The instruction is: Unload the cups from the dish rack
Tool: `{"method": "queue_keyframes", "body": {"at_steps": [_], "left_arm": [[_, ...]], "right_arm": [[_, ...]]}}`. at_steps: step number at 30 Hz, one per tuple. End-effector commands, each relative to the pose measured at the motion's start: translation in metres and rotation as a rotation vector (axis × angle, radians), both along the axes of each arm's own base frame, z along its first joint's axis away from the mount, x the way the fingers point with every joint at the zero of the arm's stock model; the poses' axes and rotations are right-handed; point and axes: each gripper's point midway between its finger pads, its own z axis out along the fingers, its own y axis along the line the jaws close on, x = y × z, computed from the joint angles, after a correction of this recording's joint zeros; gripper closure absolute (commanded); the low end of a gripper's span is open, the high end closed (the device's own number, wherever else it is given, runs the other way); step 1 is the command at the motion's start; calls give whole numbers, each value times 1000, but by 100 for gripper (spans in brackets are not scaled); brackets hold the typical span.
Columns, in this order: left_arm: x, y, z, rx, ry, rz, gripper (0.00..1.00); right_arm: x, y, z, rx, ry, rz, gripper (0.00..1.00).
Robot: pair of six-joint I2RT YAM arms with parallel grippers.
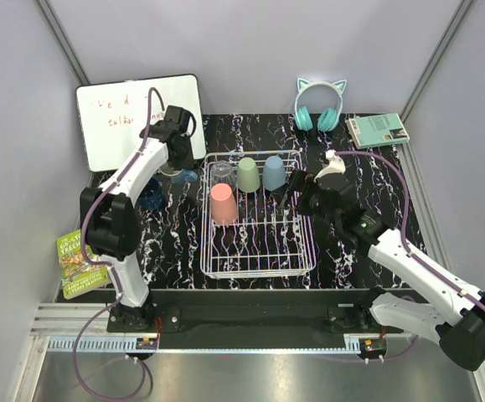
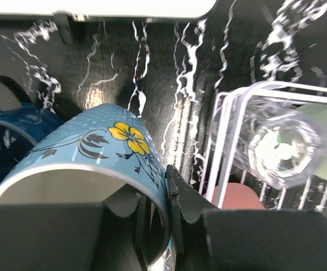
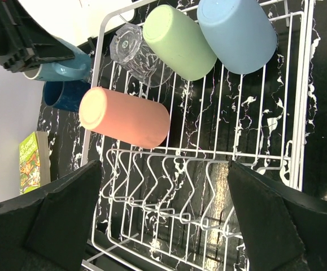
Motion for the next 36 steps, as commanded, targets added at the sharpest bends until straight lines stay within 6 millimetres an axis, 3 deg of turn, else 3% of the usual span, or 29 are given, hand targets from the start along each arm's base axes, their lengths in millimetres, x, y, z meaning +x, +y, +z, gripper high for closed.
{"method": "queue_keyframes", "body": {"at_steps": [1,10,28,33,36], "left_arm": [[20,-3,14,-23,-45,-21,100],[19,2,-31,-40,77,-6,100],[7,12,-81,-74,214,11,100],[7,14,-80,-75,211,14,99],[9,13,-68,-81,184,15,83]], "right_arm": [[4,-2,23,13,-56,-8,0],[6,0,11,-11,-33,-5,0],[8,2,-2,-17,3,-9,0],[8,2,-6,-24,12,-9,0],[8,3,-6,-22,15,-7,0]]}}
